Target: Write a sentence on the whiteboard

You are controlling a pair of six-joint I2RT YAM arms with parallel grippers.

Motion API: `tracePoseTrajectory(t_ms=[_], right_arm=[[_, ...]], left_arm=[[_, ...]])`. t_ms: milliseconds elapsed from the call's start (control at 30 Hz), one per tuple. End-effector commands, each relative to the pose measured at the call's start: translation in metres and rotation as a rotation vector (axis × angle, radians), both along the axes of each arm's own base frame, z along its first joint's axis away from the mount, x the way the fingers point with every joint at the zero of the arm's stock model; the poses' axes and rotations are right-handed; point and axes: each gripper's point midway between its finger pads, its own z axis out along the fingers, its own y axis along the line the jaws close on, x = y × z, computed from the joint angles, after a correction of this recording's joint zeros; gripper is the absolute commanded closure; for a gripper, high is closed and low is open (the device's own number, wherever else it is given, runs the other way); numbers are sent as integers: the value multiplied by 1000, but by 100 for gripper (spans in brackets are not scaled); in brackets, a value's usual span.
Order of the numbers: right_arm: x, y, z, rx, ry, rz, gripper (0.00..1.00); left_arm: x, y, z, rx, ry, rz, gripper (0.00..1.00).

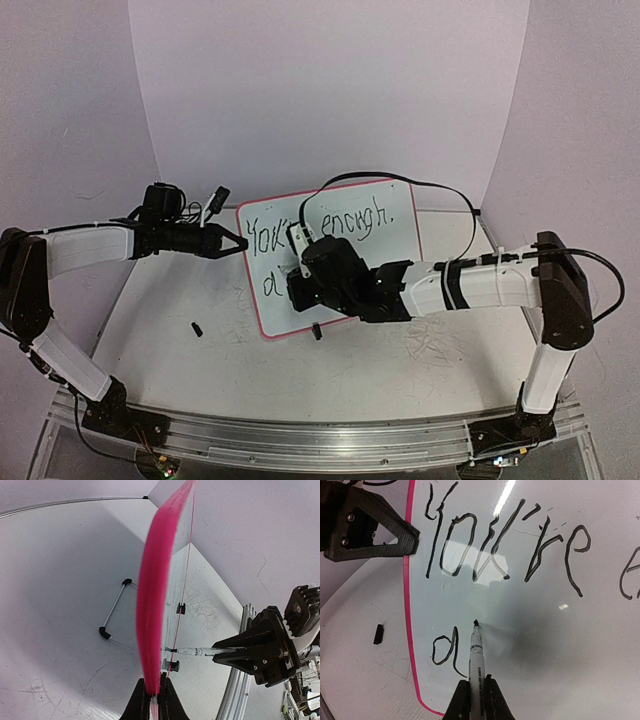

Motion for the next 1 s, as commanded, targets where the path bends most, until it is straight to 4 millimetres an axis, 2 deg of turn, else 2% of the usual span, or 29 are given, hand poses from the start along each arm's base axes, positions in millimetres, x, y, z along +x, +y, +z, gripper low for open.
tracePoseTrajectory(t_ms=[0, 267, 400, 467, 633, 667, 800, 967], right_arm=[[-3, -4, -8, -4, 32, -9, 100], [-20, -9, -35, -37, 96, 8, 100], [-27, -12, -41, -51, 118, 19, 100], [-27, -19, -36, -50, 108, -1, 100], [-21, -33, 8, 43, 35, -43, 100], [-19, -33, 12, 54, 29, -44, 100], [-16, -20, 8, 44, 32, -11, 100], [-19, -12, 14, 53, 23, 24, 100]], left_arm=[[-2, -8, 16, -6, -72, -37, 100], [-3, -8, 17, -6, -72, -38, 100], [-3, -8, 17, -7, -71, -39, 100], [-3, -8, 16, -6, -71, -39, 100], [-2, -8, 15, -5, -69, -38, 100], [-2, -8, 15, -5, -69, -38, 100], [-1, -8, 15, -4, -69, -35, 100], [-1, -8, 14, -1, -68, -33, 100]])
